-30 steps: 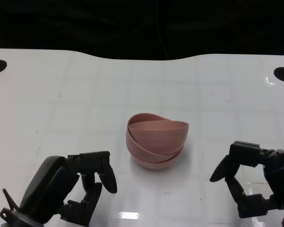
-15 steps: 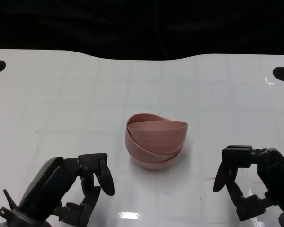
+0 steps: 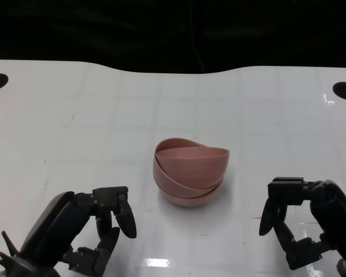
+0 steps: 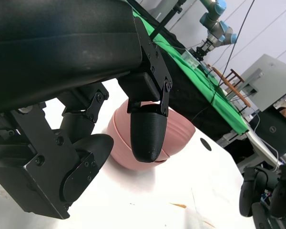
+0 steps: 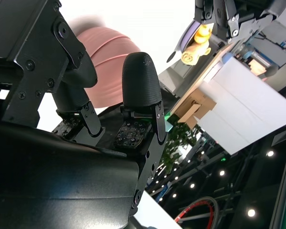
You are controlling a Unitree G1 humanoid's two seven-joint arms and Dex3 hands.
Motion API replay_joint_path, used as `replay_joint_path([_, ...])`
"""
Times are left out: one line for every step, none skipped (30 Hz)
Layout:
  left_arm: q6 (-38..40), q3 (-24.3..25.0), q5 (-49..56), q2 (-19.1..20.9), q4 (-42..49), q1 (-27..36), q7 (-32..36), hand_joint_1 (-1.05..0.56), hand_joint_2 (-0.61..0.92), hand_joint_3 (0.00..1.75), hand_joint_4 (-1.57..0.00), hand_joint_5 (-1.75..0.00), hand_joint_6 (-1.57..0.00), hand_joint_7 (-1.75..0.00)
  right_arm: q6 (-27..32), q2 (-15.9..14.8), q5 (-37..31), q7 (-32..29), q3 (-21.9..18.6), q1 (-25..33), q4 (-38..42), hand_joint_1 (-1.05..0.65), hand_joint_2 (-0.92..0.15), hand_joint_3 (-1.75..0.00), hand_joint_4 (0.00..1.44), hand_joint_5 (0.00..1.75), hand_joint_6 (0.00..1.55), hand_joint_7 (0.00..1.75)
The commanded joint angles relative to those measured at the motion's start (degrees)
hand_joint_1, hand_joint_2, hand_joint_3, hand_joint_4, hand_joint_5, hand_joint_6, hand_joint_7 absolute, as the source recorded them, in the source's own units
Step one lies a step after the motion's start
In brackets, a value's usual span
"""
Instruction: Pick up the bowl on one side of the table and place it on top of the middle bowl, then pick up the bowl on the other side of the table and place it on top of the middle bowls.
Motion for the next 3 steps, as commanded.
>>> replay_joint_path([-0.4, 1.0, -0.2, 1.4, 0.1, 0.0, -0.5, 0.08, 0.21, 1.62, -0.92, -1.67, -0.85, -1.47, 0.7, 0.2, 0.7, 0.3, -0.3, -0.8, -0.1, 0.24, -0.04, -1.75, 1.04, 1.72, 0.98, 1.41])
replay_joint_path([-0.4, 1.1, -0.2, 1.4, 0.2, -0.1, -0.5, 0.09, 0.21, 1.62, -0.92, -1.67, -0.86, -1.47, 1.1, 0.3, 0.8, 0.4, -0.3, -0.8, -0.2, 0.25, -0.04, -1.75, 1.04, 1.71, 0.98, 1.41])
replay_joint_path([-0.9, 1.1, -0.3, 1.6, 0.6, -0.5, -0.6, 0.09, 0.21, 1.62, -0.92, -1.68, -0.86, -1.47, 1.3, 0.4, 0.8, 0.5, -0.2, -1.0, -0.3, 0.25, -0.04, -1.75, 1.04, 1.71, 0.98, 1.41])
